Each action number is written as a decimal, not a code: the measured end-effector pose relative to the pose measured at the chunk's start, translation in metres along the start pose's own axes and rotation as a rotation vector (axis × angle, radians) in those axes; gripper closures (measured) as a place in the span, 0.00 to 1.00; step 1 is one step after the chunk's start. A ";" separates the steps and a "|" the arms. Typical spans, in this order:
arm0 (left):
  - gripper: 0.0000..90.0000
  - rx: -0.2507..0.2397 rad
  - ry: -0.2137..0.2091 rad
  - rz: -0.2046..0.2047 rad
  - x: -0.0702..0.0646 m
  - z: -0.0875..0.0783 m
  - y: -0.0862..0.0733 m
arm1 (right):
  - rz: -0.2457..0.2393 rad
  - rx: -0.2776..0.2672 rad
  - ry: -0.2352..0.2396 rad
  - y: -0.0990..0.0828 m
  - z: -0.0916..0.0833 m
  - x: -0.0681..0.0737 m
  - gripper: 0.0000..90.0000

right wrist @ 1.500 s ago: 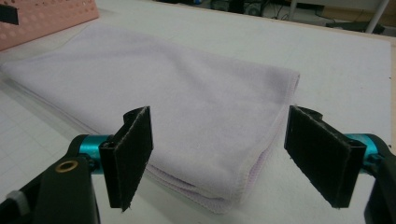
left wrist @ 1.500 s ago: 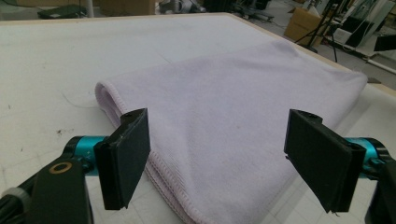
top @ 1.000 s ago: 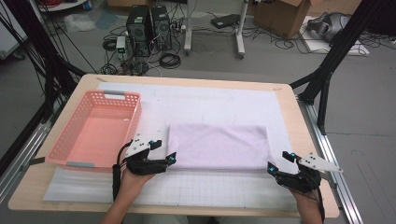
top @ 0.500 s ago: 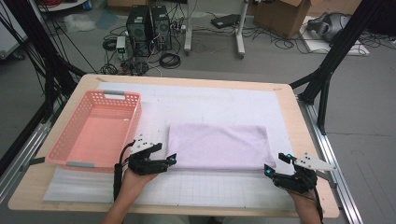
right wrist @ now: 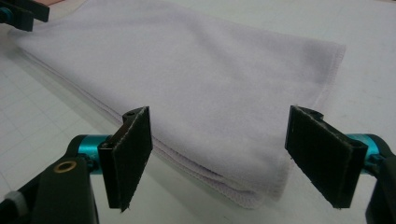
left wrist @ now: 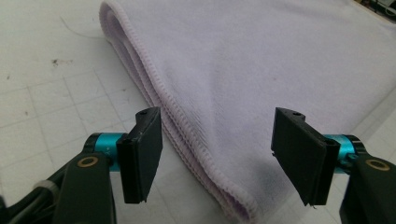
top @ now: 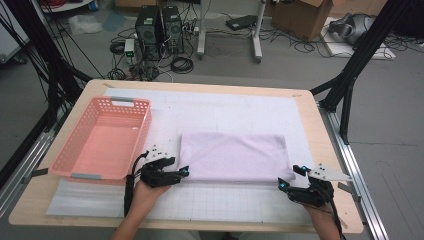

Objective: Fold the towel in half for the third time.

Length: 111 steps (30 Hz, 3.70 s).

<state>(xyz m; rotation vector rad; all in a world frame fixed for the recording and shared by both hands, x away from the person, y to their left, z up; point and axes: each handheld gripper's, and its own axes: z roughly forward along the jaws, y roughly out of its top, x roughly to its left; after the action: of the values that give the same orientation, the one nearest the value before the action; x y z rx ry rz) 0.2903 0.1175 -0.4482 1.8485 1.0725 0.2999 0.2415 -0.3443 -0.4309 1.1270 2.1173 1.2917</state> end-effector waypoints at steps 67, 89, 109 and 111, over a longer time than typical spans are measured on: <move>0.85 0.060 -0.022 -0.127 -0.005 0.001 -0.008 | -0.221 0.280 0.285 0.150 0.268 0.085 0.47; 0.91 0.016 -0.002 -0.134 0.004 -0.028 0.004 | -0.298 0.306 0.358 0.164 0.281 0.109 0.92; 0.90 -0.096 -0.159 -0.133 -0.013 -0.033 0.038 | -0.263 0.146 0.364 0.191 0.236 0.089 0.92; 0.90 -0.091 -0.168 -0.110 -0.019 -0.027 0.043 | -0.260 0.137 0.357 0.191 0.230 0.085 0.92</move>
<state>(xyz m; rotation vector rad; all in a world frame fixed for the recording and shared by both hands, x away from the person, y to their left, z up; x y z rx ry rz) 0.2864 0.1123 -0.3942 1.6953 1.0228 0.1247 0.4314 -0.1058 -0.3706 0.6739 2.5442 1.3150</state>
